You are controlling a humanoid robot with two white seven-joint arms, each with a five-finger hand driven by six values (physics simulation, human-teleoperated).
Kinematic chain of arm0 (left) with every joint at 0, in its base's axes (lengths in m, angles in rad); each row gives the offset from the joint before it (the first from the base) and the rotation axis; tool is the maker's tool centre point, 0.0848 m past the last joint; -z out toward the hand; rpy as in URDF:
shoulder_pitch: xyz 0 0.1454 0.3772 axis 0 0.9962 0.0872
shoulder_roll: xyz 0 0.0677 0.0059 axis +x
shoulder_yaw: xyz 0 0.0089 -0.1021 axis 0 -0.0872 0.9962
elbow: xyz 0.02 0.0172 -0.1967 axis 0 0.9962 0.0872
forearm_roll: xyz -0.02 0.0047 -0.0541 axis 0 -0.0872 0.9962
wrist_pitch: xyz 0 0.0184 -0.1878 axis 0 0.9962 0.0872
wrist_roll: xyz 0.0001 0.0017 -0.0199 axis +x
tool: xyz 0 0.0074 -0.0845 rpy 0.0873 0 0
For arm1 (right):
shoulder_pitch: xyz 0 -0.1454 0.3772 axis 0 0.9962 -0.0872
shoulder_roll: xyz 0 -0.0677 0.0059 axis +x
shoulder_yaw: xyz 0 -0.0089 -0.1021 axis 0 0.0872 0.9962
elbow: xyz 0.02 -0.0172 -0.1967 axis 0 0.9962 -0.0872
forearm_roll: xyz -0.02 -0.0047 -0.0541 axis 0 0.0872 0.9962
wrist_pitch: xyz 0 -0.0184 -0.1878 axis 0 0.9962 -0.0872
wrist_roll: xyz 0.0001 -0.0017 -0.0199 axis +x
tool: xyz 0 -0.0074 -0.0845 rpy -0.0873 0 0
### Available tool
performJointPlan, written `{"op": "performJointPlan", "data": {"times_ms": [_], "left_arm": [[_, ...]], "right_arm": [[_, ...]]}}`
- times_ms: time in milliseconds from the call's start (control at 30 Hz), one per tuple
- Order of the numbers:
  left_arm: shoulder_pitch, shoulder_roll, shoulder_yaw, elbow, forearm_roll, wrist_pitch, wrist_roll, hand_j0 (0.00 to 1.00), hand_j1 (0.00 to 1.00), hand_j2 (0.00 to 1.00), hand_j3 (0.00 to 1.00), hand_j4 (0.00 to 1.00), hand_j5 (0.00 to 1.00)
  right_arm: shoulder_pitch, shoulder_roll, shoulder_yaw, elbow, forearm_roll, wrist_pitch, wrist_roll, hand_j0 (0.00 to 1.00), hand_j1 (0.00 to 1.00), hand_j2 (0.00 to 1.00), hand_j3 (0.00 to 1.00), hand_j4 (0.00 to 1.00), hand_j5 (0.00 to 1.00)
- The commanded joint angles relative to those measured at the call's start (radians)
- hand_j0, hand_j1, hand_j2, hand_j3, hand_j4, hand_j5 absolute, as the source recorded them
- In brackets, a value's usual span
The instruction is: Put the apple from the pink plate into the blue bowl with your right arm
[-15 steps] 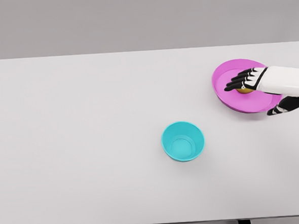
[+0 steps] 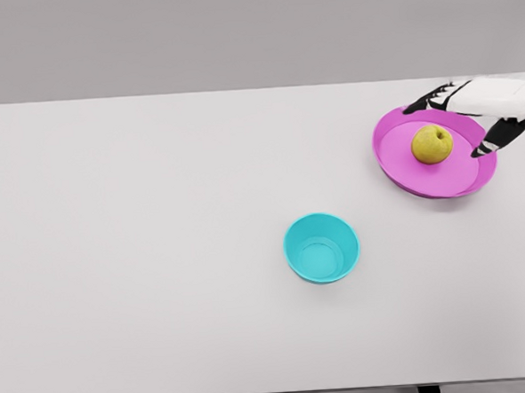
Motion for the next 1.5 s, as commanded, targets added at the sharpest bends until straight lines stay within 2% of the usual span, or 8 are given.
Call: {"op": "performJointPlan", "data": {"times_ms": [0,167,267,500,633,1000,1200,1467], "left_arm": [[-0.002,0.0,0.0,-0.001,0.0,0.0,0.0,1.0,1.0,1.0,1.0,1.0,1.0],[-0.002,0.0,0.0,0.001,0.0,0.0,0.0,1.0,1.0,1.0,1.0,1.0,1.0],[0.0,0.0,0.0,-0.001,0.0,0.0,0.0,1.0,1.0,1.0,1.0,1.0,1.0],[-0.002,0.0,0.0,0.001,0.0,0.0,0.0,1.0,1.0,1.0,1.0,1.0,1.0],[0.0,0.0,0.0,-0.001,0.0,0.0,0.0,1.0,1.0,1.0,1.0,1.0,1.0],[0.0,0.0,0.0,-0.001,0.0,0.0,0.0,1.0,1.0,1.0,1.0,1.0,1.0],[-0.002,0.0,0.0,-0.001,0.0,0.0,0.0,1.0,1.0,1.0,1.0,1.0,1.0],[-0.002,0.0,0.0,0.001,0.0,0.0,0.0,1.0,1.0,1.0,1.0,1.0,1.0]], "right_arm": [[-0.002,0.034,0.038,0.089,-0.002,0.008,0.004,1.0,1.0,1.0,1.0,1.0,1.0],[-0.026,0.084,0.044,0.114,0.006,0.038,0.004,1.0,1.0,1.0,1.0,1.0,1.0],[-0.037,0.121,0.044,0.172,0.029,0.03,0.004,1.0,1.0,1.0,1.0,1.0,1.0],[-0.081,0.204,0.042,0.416,0.084,-0.029,0.004,1.0,1.0,1.0,1.0,1.0,1.0],[-0.08,0.242,0.041,0.424,0.118,-0.029,0.004,1.0,1.0,1.0,1.0,1.0,1.0],[-0.089,0.244,0.041,0.425,0.121,-0.029,0.004,1.0,1.0,1.0,1.0,1.0,1.0],[-0.106,0.275,0.041,0.497,0.122,-0.029,0.004,1.0,1.0,1.0,1.0,1.0,1.0],[-0.109,0.305,0.042,0.519,0.155,-0.029,0.004,1.0,1.0,1.0,1.0,1.0,1.0]]}}
